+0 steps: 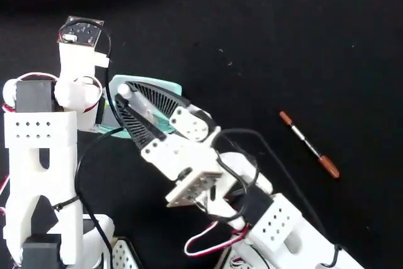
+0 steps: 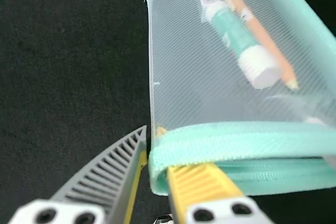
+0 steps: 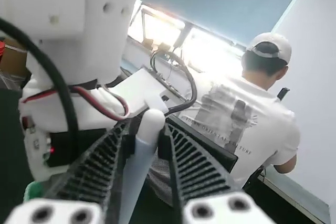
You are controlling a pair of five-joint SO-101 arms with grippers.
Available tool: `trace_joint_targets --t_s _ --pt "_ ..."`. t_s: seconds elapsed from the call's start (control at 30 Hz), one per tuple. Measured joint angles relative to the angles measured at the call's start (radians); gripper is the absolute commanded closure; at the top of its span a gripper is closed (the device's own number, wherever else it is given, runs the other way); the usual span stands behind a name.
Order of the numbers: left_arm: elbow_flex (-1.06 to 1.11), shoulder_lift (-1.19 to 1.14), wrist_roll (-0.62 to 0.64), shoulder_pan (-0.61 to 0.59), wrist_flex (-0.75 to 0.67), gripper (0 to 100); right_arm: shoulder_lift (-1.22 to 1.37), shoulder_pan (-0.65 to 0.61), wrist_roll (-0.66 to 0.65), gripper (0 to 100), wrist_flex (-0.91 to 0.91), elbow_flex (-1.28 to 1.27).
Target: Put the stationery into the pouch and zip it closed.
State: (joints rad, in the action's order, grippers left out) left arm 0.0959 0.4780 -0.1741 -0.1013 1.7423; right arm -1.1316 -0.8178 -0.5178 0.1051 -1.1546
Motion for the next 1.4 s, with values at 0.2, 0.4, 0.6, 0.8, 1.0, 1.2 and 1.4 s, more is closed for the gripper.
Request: trace_joint_targets --t_s 0.2,0.4,0.6,0.8,1.0,1.2,1.4 --pt "0.0 0.0 0.0 0.0 0.0 97 -0.074 0.0 0.0 98.6 0.005 -0.089" --pt "0.0 0.0 0.0 0.0 0.0 97 -0.334 0.0 0.0 98.6 -0.038 -0.261" --pt "0.0 -0.002 0.002 0.0 0.0 97 -0.643 0.0 0.0 98.6 -0.256 -0.39" --pt "0.002 -0.002 0.0 0.0 -0.002 97 -0.677 -0.002 -0.012 98.6 -0.393 -0.512" --pt "0.002 -0.002 0.0 0.0 -0.002 97 -0.677 -0.002 -0.074 98.6 -0.379 -0.517" --pt "0.002 -0.002 0.0 0.0 -0.002 97 -0.677 0.0 -0.08 89.9 -0.425 -0.474" --pt "0.002 -0.002 0.0 -0.002 -0.002 97 -0.677 0.005 -0.081 88.5 -0.657 -0.356"
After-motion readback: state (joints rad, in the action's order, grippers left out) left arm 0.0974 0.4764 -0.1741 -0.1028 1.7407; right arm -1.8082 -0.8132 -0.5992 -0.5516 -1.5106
